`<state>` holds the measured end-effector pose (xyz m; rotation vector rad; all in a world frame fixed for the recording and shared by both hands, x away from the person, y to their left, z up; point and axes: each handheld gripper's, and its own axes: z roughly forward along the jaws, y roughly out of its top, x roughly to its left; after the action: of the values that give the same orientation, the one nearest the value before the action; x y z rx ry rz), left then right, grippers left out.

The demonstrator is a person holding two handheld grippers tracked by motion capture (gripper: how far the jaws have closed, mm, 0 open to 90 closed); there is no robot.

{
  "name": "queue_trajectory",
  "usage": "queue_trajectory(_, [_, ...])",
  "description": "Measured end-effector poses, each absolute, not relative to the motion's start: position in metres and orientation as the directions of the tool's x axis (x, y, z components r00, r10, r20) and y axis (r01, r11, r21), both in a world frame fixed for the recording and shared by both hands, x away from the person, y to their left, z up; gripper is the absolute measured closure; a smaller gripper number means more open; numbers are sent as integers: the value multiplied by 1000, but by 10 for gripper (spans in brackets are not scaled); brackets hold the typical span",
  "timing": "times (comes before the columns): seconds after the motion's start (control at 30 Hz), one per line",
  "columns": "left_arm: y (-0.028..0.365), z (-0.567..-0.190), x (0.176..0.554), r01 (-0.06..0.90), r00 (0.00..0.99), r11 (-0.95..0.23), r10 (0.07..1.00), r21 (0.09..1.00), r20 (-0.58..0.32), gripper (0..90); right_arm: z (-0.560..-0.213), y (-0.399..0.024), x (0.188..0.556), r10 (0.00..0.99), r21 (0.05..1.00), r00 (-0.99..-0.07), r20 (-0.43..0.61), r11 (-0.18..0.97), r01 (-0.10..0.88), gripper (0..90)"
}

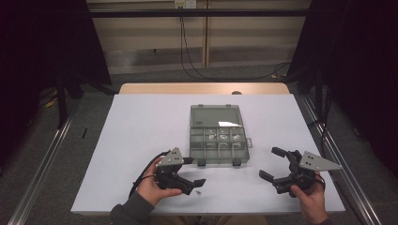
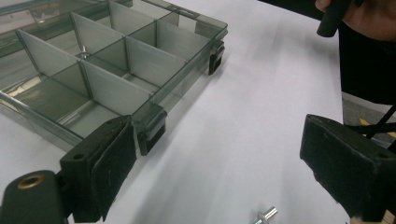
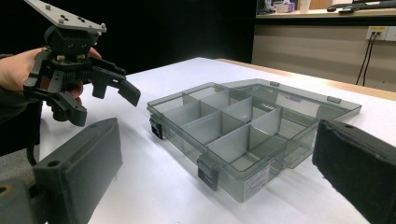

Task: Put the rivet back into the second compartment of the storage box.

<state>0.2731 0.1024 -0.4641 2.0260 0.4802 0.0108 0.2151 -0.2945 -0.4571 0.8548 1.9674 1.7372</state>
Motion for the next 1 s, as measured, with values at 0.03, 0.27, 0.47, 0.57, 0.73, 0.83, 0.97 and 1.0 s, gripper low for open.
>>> queue_trajectory(0.03, [103, -465, 273, 330, 922, -417, 337, 847, -193, 115, -457, -294, 215, 660, 980, -743, 111, 52, 193, 11])
queue_trajectory(0.27, [103, -469, 269, 306, 937, -472, 305, 827, -173, 146, -457, -294, 215, 660, 980, -743, 110, 53, 193, 11])
queue_trajectory(0.47, [105, -472, 266, 299, 941, -503, 294, 811, -165, 193, -457, -294, 215, 659, 980, -744, 110, 53, 192, 11])
queue_trajectory(0.57, [106, -473, 265, 294, 944, -517, 288, 804, -160, 227, -457, -294, 215, 659, 980, -744, 110, 53, 192, 11])
queue_trajectory(0.73, [106, -474, 262, 283, 950, -544, 271, 790, -154, 343, -457, -294, 215, 660, 980, -744, 110, 54, 193, 11])
queue_trajectory(0.83, [104, -475, 260, 283, 952, -561, 262, 778, -157, 372, -457, -294, 215, 659, 980, -744, 110, 54, 193, 11])
queue_trajectory(0.97, [104, -476, 260, 285, 952, -578, 264, 765, -155, 425, -457, -294, 215, 660, 980, -744, 110, 54, 193, 11])
queue_trajectory(1.0, [104, -476, 260, 290, 951, -581, 265, 760, -160, 438, -457, -294, 215, 659, 980, -744, 110, 54, 193, 11])
